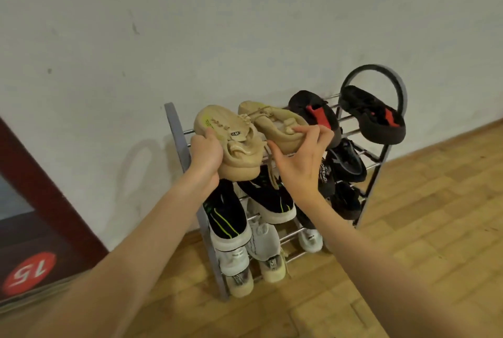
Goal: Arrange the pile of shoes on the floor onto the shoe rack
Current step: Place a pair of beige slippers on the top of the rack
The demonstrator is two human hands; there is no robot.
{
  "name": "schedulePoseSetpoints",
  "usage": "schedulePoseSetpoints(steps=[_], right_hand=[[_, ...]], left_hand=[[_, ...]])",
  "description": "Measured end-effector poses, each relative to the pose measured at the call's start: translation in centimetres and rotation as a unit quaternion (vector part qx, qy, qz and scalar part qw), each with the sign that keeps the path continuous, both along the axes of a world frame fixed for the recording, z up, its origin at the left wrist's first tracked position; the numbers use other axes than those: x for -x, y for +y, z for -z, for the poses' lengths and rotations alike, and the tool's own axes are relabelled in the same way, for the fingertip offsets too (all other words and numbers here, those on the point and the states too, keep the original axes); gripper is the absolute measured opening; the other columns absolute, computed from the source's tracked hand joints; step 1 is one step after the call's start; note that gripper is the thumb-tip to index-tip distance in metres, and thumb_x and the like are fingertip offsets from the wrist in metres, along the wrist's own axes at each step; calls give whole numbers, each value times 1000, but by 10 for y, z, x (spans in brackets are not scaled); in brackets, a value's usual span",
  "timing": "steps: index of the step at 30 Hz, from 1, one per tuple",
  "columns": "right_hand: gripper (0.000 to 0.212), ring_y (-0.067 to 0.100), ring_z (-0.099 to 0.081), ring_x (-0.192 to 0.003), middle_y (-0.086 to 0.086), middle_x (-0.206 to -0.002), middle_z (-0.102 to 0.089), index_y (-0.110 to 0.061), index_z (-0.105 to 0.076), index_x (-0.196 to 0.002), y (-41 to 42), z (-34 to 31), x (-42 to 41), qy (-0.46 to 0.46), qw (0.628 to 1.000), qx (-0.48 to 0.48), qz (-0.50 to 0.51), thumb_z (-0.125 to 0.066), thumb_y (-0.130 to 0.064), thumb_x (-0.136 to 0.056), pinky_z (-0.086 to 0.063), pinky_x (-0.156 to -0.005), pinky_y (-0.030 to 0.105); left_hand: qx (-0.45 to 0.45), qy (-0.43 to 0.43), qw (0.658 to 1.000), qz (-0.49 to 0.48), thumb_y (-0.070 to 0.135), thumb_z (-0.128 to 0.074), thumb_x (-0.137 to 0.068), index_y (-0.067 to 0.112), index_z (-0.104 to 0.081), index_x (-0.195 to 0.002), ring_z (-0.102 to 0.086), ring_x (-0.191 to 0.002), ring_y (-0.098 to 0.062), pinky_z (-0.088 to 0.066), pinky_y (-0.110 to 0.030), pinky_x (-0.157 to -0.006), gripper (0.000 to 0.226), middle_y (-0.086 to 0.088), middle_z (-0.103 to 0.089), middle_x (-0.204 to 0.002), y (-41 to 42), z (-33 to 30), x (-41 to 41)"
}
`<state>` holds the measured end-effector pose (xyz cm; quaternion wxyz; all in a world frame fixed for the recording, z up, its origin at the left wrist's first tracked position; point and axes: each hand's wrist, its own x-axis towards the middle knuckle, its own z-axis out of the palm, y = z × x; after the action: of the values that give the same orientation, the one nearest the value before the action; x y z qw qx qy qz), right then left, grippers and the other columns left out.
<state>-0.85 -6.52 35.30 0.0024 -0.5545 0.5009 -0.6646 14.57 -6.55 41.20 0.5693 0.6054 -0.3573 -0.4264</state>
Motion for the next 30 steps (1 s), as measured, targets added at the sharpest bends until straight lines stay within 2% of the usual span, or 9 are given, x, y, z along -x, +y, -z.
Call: schedulePoseSetpoints(steps=[5, 10, 13, 16, 18, 20, 22, 25, 30], right_hand=[[50, 17, -43, -110, 15, -117, -35, 0, -52, -104, -18, 2, -16, -43, 998, 2, -45, -83, -14, -67, -30, -100, 2], [51, 15, -43, -104, 13, -116, -36, 0, -50, -103, -24, 10, -20, -42, 998, -38, -42, -83, -18, -69, -30, -92, -2], [52, 25, -49, -103, 12, -115, -38, -4, -49, -105, -26, 6, -17, -13, 997, -69, -22, -81, -26, -70, -42, -93, 14], [58, 27, -50, -101, 10, -118, -38, -11, -46, -116, -23, -2, -11, 25, 988, -150, -24, -75, -32, -70, -49, -92, 39], [64, 28, -48, -107, 10, -123, -38, -15, -44, -126, -20, -7, -4, 70, 976, -198, -56, -72, -31, -70, -46, -96, 41], [67, 29, -47, -115, 10, -129, -41, -18, -44, -134, -19, -12, 5, 115, 960, -236, -97, -69, -27, -73, -44, -100, 42], [67, 26, -50, -117, 9, -128, -50, -20, -45, -138, -20, -20, 15, 159, 939, -267, -149, -67, -22, -75, -44, -101, 41], [63, 17, -61, -112, 1, -118, -65, -22, -50, -138, -20, -26, 25, 180, 923, -267, -211, -72, -25, -79, -50, -94, 31], [70, 20, -53, -124, 6, -133, -58, -10, -45, -142, -15, -27, 23, 174, 922, -274, -210, -75, -27, -81, -42, -100, 26]], left_hand=[[1, 2, 999, -34, 32, -31, -103, 8, -45, -130, -56, -112, -23, -49, -37, -92, 39, -9, -56, -125, -19, 2, 1], [-23, 2, 997, -72, 30, -29, -104, 5, -40, -137, -51, -121, -25, -45, -37, -101, 43, -9, -51, -134, -31, 4, 2], [-28, 15, 997, -68, 25, -29, -103, 6, -46, -131, -54, -114, -24, -47, -37, -98, 38, -8, -57, -122, -36, 6, -1], [16, -64, 997, -30, 17, -37, -96, 11, -54, -90, -52, -85, -22, -41, -31, -72, 19, -9, -53, -85, -30, 9, -6], [13, -147, 988, 43, 21, -43, -91, 15, -54, -85, -51, -89, -22, -41, -36, -74, 14, -9, -53, -89, -18, 11, -7], [-2, -278, 956, 96, 36, -48, -89, 18, -59, -107, -46, -122, -26, -41, -40, -100, 27, -12, -50, -128, -2, 15, -6], [6, -390, 914, 112, 48, -48, -92, 22, -39, -144, -17, -145, -28, -21, -40, -117, 58, -10, -17, -157, 16, 16, -2], [99, -521, 838, 126, 46, -57, -91, 14, -42, -143, -33, -138, -23, -29, -24, -103, 63, -6, -36, -148, 38, 12, -4], [157, -671, 708, 157, 35, -62, -89, 7, -55, -126, -51, -112, -22, -42, -32, -91, 47, -7, -54, -120, 42, 14, -17]])
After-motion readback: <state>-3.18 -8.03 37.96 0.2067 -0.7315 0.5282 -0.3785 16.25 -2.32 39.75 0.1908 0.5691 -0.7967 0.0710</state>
